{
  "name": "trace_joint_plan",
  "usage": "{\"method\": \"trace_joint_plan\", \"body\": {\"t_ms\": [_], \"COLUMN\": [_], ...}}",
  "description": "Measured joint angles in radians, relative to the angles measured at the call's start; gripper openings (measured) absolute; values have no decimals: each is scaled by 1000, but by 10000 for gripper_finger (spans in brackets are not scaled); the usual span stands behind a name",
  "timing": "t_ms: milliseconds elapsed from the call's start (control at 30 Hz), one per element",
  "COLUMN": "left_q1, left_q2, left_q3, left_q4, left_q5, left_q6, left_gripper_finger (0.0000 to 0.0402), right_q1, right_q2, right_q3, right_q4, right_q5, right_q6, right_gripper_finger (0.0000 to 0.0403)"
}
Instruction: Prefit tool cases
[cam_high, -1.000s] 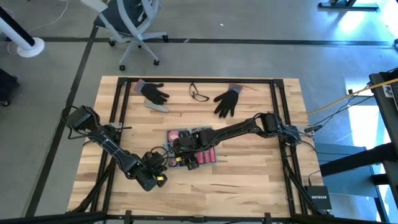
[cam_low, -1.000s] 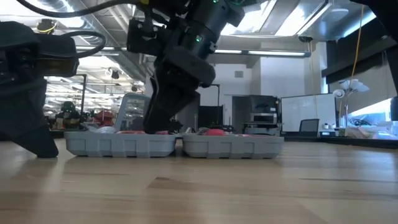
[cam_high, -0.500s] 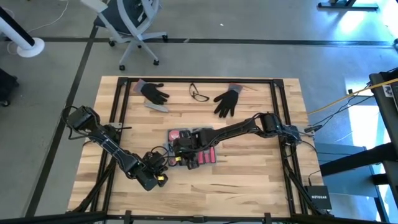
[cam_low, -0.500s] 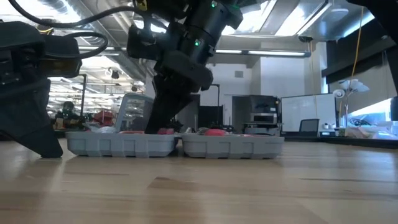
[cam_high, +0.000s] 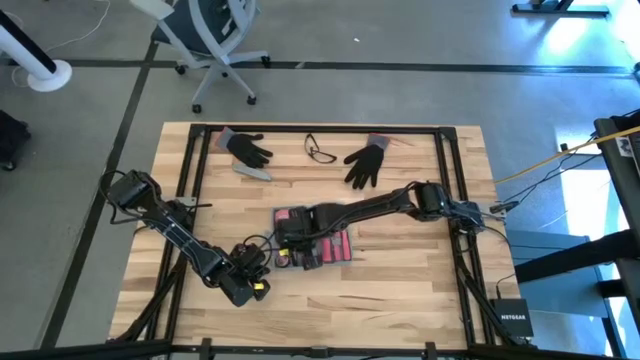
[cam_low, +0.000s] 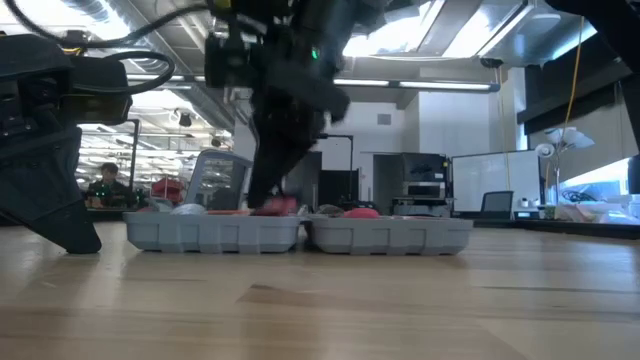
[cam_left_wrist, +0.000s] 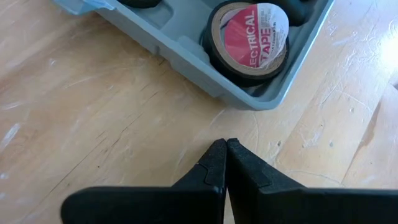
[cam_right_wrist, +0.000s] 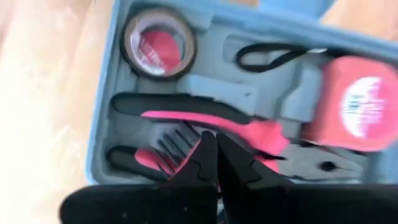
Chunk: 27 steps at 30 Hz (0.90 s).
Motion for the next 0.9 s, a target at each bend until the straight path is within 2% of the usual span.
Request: {"method": "trace_joint_plan", "body": {"t_ms": [300,400,500,667,900], "left_q1": [0,-7,-18,-47,-77], "left_q2": [0,0,0,0,-2], "left_q3": [0,0,0,1,1], "left_q4": [-1,-3,-10,-30,-49], "left_q5": [2,1,-3,-10,-13], "left_q6": [3,17,17,16,-35], "left_gripper_finger": [0,0,0,0,0], "right_q1": [-58,-79,-98,-104,-72], "right_q2": [-7,-11,-18,-162,-526], "right_q3": [209,220,186,-26,-601], "right_q4": [-279,-411,-498,-475,-179], "right_q5": [-61,-75,-142,-130,-62], "right_q6": [3,27,34,67,429], "right_gripper_finger": [0,0,0,0,0]}}
